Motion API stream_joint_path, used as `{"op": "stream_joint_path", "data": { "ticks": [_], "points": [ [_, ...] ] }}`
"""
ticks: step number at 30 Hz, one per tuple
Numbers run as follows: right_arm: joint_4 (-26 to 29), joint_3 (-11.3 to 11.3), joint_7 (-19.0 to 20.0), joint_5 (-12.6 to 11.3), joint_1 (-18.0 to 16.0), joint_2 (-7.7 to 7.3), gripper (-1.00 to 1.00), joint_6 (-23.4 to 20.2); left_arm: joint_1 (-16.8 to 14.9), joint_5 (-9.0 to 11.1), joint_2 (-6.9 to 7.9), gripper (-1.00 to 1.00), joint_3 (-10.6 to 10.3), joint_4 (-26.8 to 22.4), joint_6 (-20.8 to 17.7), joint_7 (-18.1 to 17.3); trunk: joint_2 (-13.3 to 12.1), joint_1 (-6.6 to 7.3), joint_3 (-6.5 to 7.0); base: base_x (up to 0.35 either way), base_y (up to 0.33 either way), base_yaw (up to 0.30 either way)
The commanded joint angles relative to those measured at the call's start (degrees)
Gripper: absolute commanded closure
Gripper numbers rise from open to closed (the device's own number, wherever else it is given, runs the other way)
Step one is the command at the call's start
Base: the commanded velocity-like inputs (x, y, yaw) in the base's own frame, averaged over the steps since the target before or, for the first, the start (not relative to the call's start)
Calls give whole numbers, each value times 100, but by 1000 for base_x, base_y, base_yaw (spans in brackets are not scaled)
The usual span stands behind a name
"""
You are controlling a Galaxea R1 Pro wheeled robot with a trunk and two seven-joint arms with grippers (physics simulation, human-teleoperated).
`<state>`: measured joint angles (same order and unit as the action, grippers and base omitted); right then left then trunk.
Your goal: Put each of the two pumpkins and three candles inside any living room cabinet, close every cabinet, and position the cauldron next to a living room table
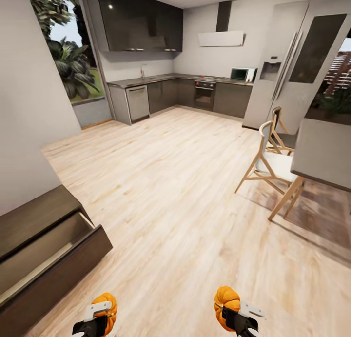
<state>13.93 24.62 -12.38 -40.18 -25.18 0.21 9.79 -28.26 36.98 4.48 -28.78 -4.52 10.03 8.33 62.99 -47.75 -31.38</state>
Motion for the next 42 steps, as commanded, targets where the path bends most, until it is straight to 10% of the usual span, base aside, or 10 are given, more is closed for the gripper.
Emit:
{"op": "stream_joint_path", "data": {
  "ticks": [1, 42],
  "points": [
    [4, 50, -28, -39, -4, -2, 100, 23, 0, 28, 1, 100, -48, -5, 8, 28, 3, 0, -5, 0, 0, 290],
    [4, 52, -28, 159, -7, 5, 100, 23, 22, 19, -9, 100, -48, -5, 8, 28, 3, 0, -5, 8, -3, 290]
  ]
}}
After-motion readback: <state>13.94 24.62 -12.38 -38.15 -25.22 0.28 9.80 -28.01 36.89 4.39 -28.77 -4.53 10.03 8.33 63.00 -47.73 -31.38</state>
